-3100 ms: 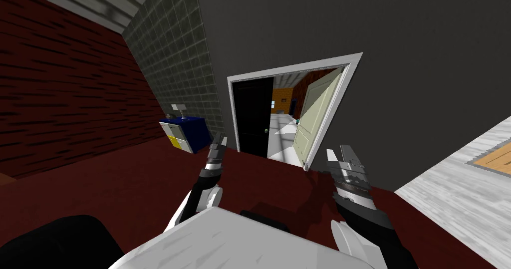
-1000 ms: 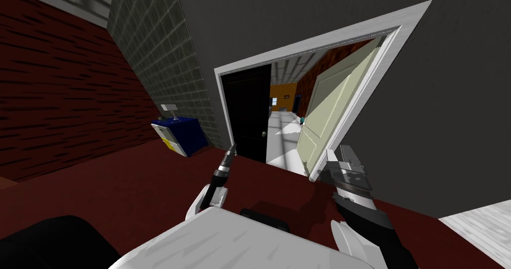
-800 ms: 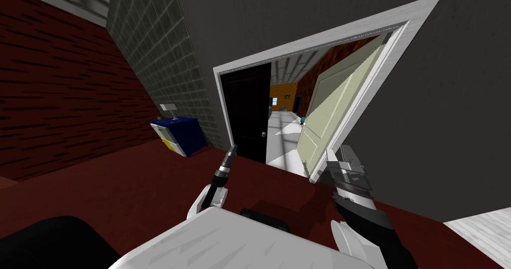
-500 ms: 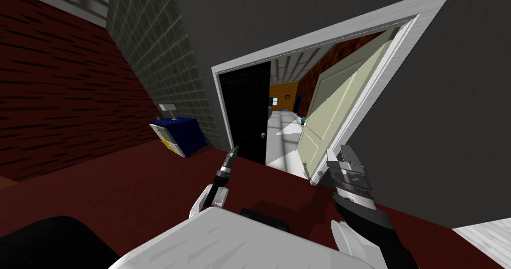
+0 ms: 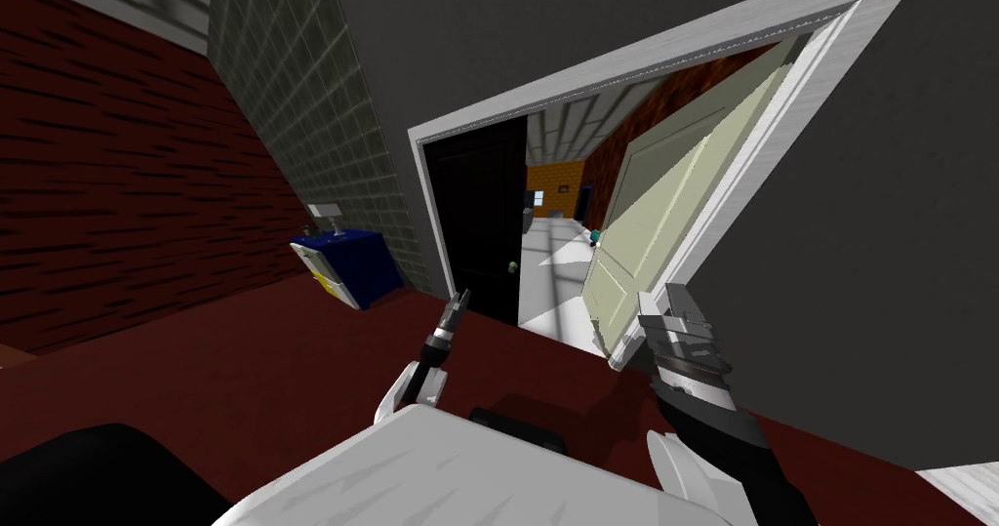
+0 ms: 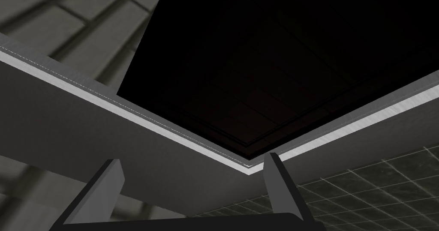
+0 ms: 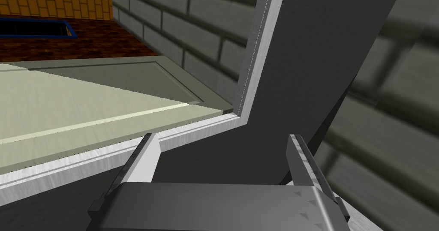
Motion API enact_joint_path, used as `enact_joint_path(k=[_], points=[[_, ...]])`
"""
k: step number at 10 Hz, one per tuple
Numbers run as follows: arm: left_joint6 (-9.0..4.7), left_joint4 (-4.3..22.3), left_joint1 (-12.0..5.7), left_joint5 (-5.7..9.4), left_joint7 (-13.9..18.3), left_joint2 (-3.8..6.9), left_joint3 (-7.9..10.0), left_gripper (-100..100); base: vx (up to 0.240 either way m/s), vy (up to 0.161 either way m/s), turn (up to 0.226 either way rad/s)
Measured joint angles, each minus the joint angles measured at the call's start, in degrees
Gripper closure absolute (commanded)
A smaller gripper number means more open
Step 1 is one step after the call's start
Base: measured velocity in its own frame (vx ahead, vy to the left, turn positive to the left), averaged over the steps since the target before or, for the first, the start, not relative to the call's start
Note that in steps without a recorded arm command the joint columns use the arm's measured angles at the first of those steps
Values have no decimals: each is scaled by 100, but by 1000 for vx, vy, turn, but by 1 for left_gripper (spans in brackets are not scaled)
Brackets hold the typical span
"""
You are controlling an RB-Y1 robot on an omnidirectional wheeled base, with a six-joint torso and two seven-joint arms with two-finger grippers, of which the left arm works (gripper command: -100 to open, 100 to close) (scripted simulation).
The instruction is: Push the door open
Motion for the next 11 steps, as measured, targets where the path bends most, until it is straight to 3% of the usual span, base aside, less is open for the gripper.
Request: enact_joint_path(k=[11], points=[[-387, 1484, -488, -361, -913, 137, 52, -100, 98, -49, 19]])
